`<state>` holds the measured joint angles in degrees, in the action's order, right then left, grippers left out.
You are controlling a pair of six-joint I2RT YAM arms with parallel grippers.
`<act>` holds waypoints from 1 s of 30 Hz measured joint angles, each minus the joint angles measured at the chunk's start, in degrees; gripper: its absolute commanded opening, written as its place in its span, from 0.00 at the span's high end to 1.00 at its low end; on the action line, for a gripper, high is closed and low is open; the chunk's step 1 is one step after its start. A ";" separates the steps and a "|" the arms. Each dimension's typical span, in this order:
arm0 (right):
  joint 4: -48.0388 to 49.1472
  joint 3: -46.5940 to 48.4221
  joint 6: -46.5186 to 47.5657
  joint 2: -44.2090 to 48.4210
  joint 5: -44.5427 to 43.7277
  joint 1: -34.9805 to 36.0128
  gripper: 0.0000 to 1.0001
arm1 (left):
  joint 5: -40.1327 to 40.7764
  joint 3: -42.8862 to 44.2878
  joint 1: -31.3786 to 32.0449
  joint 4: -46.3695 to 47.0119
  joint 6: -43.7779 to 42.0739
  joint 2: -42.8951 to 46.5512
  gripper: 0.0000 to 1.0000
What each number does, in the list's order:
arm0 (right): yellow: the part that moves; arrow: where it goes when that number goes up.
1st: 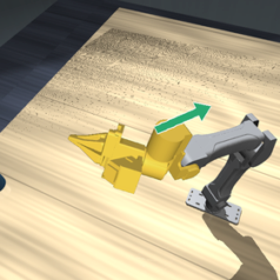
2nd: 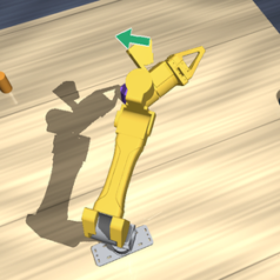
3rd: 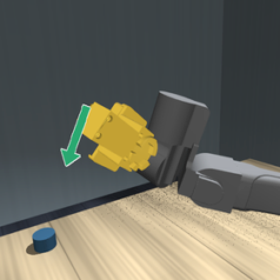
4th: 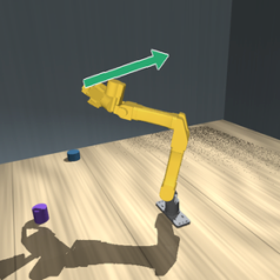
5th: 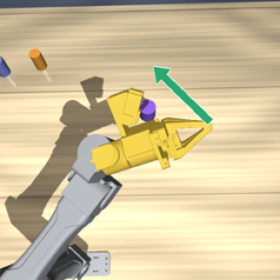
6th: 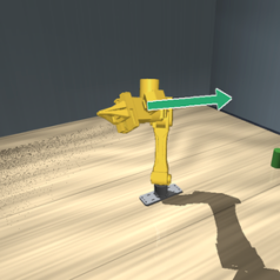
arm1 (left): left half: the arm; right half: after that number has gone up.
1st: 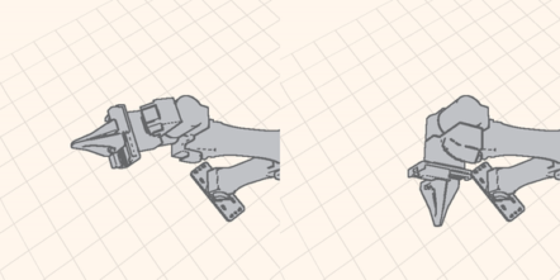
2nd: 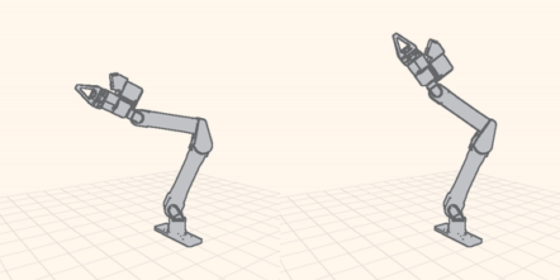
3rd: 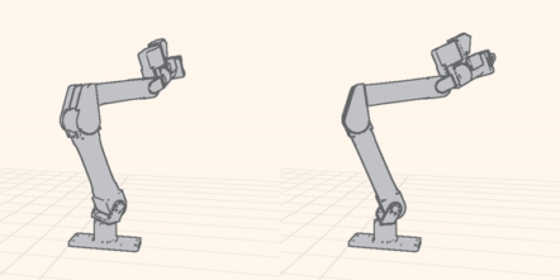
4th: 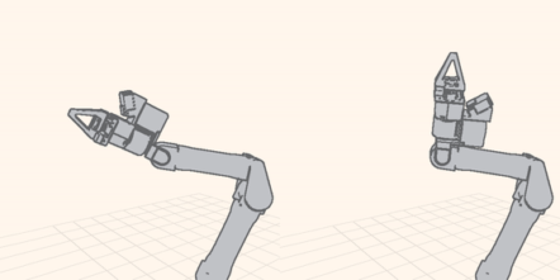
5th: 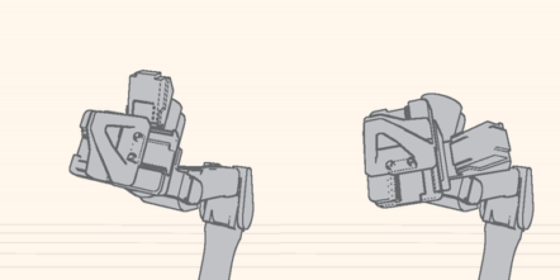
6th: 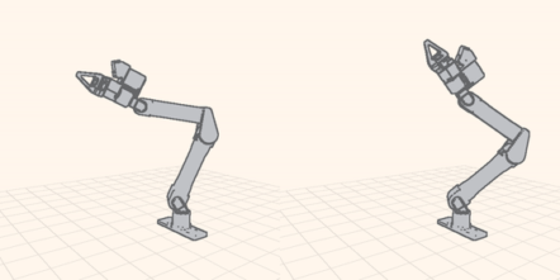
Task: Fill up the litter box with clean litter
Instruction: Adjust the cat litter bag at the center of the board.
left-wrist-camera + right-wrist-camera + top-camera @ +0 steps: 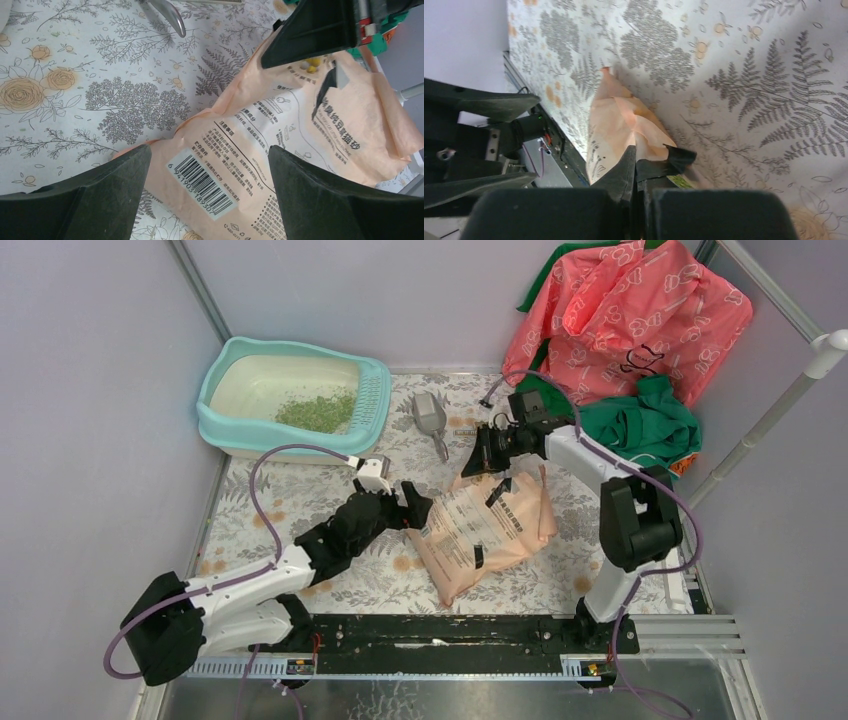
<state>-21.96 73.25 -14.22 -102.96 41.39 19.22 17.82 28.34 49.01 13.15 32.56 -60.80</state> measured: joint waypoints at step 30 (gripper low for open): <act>-25.99 26.51 13.57 7.08 -23.04 26.62 1.00 | 1.66 -9.27 -1.03 -4.92 1.07 20.52 0.04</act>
<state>-47.94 99.77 -0.64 -95.88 18.35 45.84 19.49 19.07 47.99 8.23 33.63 -40.27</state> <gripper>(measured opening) 0.014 0.950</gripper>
